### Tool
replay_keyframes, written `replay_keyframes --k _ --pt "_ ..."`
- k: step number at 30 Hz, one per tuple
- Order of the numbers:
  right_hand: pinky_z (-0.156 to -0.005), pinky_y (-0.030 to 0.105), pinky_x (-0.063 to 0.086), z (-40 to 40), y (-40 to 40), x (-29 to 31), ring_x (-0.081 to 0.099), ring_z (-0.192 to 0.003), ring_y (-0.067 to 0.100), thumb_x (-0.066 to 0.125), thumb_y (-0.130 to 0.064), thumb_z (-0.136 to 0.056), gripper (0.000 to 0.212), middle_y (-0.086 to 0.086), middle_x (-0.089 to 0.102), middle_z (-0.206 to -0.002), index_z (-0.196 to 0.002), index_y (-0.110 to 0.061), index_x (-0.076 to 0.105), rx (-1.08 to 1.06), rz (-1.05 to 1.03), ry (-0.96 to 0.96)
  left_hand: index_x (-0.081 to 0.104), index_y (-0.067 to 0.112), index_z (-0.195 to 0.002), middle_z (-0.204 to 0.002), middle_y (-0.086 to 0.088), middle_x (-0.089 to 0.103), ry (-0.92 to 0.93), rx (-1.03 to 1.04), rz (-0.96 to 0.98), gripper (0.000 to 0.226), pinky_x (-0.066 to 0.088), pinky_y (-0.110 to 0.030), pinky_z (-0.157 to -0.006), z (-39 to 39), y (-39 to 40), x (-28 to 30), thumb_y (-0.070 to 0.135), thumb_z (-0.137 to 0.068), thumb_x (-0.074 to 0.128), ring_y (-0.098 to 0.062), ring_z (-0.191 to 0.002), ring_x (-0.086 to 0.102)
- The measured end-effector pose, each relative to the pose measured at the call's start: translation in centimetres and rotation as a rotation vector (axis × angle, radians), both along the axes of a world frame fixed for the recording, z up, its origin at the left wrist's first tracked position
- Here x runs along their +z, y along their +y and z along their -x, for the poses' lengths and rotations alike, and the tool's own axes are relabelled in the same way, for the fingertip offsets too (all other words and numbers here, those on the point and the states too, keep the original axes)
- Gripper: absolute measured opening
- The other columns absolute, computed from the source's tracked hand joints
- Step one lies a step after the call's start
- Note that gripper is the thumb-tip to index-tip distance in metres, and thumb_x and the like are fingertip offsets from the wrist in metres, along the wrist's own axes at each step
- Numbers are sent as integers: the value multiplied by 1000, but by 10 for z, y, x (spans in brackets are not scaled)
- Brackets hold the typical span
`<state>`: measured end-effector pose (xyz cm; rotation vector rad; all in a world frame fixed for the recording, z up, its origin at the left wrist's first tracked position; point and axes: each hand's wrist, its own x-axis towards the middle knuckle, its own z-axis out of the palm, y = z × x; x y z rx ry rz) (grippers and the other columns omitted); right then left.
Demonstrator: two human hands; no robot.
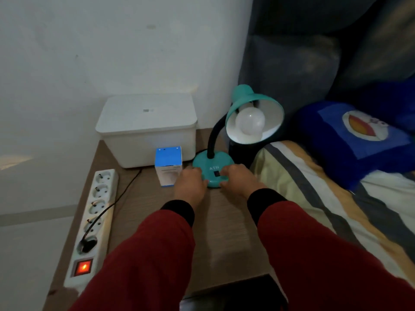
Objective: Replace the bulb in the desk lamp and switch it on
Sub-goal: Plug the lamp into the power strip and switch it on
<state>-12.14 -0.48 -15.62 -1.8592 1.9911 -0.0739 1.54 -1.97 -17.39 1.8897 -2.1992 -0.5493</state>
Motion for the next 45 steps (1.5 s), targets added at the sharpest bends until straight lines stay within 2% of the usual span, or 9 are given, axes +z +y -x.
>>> replay_keyframes --k 6,13,19,22,24,28,34,39,45 --pt "-103 24 34 11 4 -49 46 -124 22 63 -21 -87 40 8 56 -129 -125 -10 59 -108 285 -157 48 9 -135 -141 -7 45 177 -1 152 51 28 -27 -111 10 -2 -44 27 -89 61 -23 -131 38" --pt "-93 21 33 9 6 -93 56 -102 31 66 -17 -79 33 15 65 -104 -110 -5 67 -132 594 -217 62 6 -121 -126 -11 58 301 42 314 44 31 -26 -105 11 2 -79 23 -80 72 -26 -122 47" --pt "-94 26 41 3 7 -112 47 -105 23 49 -29 -87 38 14 62 -111 -115 -13 67 -119 728 -152 63 8 -119 -126 -9 58 379 51 373 42 29 -22 -105 11 -1 -91 20 -80 73 -25 -122 47" --pt "-92 33 47 2 4 -116 41 -105 20 49 -30 -87 37 15 62 -111 -115 -15 67 -110 759 -133 65 7 -116 -124 -10 59 400 55 373 40 30 -19 -104 11 -2 -92 20 -79 73 -25 -120 48" --pt "-91 36 50 2 3 -120 41 -104 22 51 -29 -87 34 15 62 -109 -117 -19 64 -100 781 -160 70 3 -106 -114 -15 66 420 72 396 37 33 -20 -99 13 -6 -95 21 -73 73 -28 -110 54" --pt "-93 36 46 0 4 -123 42 -105 24 54 -29 -89 35 12 61 -110 -123 -25 58 -111 758 -162 72 0 -97 -104 -18 70 435 74 446 41 33 -24 -93 13 -10 -103 32 -72 65 -24 -102 52" --pt "-95 32 39 0 4 -119 44 -100 24 61 -21 -87 44 10 60 -109 -129 -12 54 -99 769 -197 72 1 -96 -101 -18 70 436 64 462 39 33 -23 -91 12 -12 -105 27 -67 71 -19 -100 47" --pt "-94 29 37 0 4 -119 42 -100 23 62 -21 -85 42 12 60 -109 -125 -10 55 -91 786 -182 72 -1 -95 -102 -20 70 406 44 430 38 33 -24 -92 12 -12 -103 19 -63 73 -40 -96 63" --pt "-93 30 37 1 3 -121 42 -102 23 60 -24 -86 39 13 61 -108 -123 -12 59 -89 788 -156 72 0 -97 -103 -18 70 406 27 423 44 33 -25 -92 12 -12 -102 34 -71 60 -39 -96 63"
